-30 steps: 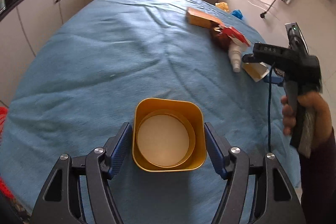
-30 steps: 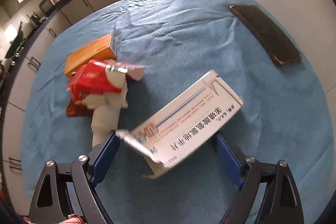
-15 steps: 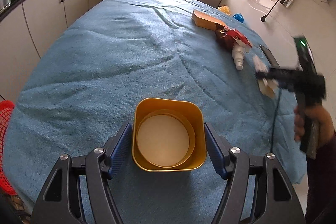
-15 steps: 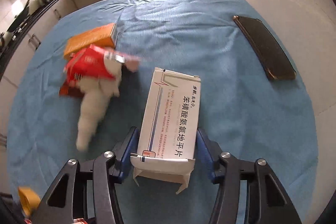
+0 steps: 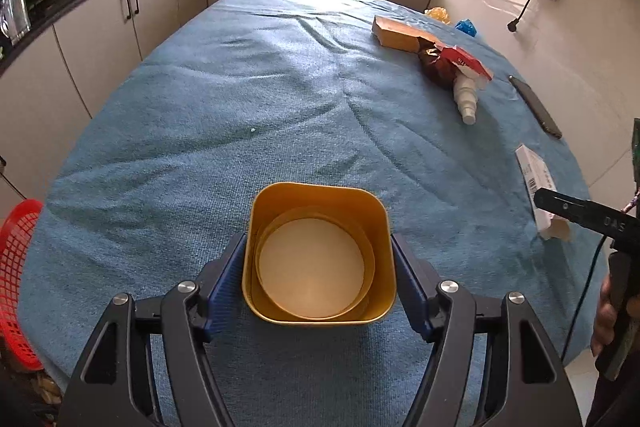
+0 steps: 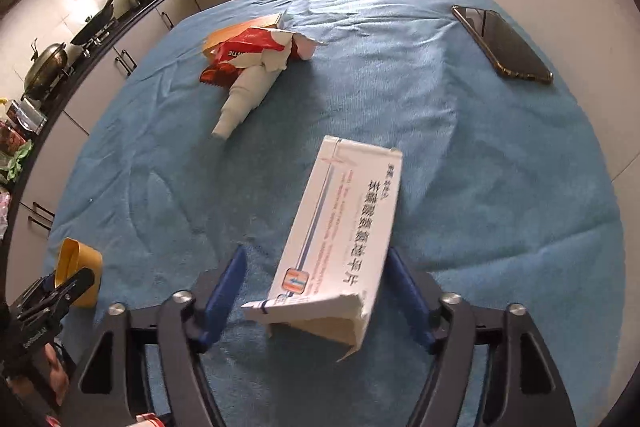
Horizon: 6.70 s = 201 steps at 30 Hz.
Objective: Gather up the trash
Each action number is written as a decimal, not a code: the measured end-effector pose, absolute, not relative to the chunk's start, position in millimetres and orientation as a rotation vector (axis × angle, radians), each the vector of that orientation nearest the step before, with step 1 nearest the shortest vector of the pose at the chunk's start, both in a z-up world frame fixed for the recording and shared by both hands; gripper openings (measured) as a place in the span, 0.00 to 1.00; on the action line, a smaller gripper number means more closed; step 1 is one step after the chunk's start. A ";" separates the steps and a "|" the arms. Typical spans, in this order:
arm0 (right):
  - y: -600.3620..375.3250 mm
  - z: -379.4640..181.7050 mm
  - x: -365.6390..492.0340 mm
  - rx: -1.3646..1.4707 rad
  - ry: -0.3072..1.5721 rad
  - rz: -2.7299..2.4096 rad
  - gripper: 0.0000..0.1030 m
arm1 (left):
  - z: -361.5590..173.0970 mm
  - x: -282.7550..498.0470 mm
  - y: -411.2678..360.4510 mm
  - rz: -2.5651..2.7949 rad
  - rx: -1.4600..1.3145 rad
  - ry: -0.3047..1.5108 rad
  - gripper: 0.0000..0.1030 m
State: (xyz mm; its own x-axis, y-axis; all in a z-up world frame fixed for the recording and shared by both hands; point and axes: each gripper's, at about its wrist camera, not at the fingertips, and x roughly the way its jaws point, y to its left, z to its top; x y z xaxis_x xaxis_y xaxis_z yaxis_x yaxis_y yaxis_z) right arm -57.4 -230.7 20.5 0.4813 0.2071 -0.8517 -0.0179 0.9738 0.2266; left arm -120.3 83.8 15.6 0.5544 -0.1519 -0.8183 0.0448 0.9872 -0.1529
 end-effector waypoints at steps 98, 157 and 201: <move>234.4 11.0 -54.7 0.138 1.106 1.101 0.66 | 7.3 -251.4 401.9 0.474 -0.545 0.780 0.69; -238.3 50.3 80.1 0.423 0.738 0.282 0.89 | 60.2 -165.5 134.0 0.131 -0.080 0.862 0.75; -272.8 13.4 88.7 0.352 0.941 0.139 0.34 | 39.2 75.5 -76.6 -0.167 0.248 0.907 0.75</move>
State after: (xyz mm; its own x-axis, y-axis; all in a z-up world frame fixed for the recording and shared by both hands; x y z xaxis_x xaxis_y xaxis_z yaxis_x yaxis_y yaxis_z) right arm 88.7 -272.8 13.4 0.5855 0.2681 -0.7651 0.0359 0.9342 0.3549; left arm 75.5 -76.6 39.2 0.6062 -0.0390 -0.7944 0.2469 0.9587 0.1414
